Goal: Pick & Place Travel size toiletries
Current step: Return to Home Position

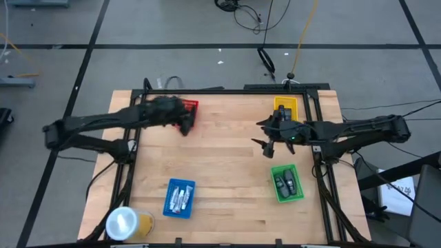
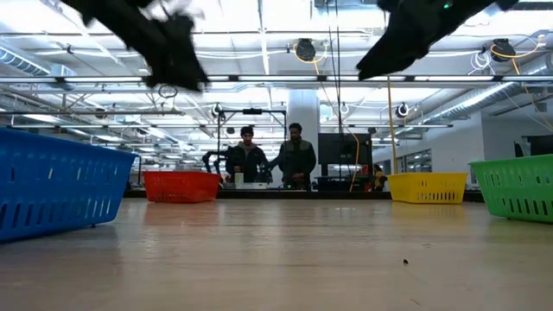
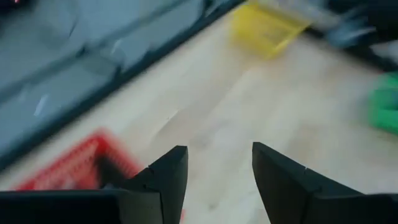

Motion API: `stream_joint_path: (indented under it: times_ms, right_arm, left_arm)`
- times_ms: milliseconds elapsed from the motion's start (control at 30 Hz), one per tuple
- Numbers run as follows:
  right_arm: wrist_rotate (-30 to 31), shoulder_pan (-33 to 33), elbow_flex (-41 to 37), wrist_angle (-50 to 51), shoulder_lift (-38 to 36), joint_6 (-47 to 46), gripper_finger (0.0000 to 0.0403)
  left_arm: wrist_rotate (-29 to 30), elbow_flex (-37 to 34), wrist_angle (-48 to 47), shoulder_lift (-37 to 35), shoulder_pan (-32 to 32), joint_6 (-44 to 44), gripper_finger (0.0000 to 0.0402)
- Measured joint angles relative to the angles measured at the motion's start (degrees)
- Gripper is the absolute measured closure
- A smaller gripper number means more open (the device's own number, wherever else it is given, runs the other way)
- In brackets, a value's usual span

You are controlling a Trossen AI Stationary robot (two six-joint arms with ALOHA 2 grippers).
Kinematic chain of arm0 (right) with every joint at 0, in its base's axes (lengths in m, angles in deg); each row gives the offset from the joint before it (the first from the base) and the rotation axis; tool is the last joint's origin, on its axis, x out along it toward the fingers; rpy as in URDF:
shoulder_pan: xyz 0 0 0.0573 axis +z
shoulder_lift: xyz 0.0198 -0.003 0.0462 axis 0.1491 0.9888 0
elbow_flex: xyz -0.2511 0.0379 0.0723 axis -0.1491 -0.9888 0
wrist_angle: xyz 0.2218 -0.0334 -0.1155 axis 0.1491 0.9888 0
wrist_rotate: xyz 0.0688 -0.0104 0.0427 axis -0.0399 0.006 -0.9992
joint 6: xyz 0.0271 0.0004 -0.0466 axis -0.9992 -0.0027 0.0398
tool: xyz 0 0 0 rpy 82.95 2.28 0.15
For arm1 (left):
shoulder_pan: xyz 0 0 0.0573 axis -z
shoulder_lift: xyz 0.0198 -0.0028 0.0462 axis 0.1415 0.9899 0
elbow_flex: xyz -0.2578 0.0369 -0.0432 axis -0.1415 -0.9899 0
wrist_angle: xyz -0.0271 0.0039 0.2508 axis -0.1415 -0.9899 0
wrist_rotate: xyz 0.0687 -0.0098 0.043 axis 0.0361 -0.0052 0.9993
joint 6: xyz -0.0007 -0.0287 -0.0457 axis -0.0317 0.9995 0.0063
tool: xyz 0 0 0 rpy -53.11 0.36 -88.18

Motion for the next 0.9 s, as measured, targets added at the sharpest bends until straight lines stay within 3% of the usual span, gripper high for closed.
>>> stream_joint_path:
  times_ms: [100,233,400,600,900]
  right_arm:
    - [0.0,0.0,-0.1,3.5,-5.1,-1.1,0.0092]
    - [0.0,1.1,-3.1,3.0,-13.0,0.0,0.0092]
    - [-1.6,1.2,-13.7,1.7,-23.7,-1.5,0.0092]
    - [-12.2,1.3,-28.4,-15.2,-39.7,-2.5,0.0092]
    - [-11.8,1.3,-38.6,-17.7,-52.4,-5.2,0.0092]
  left_arm:
    - [0.4,0.1,-2.4,-9.9,4.8,-4.1,0.0222]
    - [8.8,-1.0,-9.3,-22.9,12.4,-4.3,0.0222]
    - [17.4,-12.9,-8.3,-33.9,21.5,-1.9,0.0222]
    - [17.7,-25.0,2.0,-44.9,31.2,-5.8,0.0222]
    - [18.9,-34.9,3.0,-55.1,44.2,-5.9,0.0222]
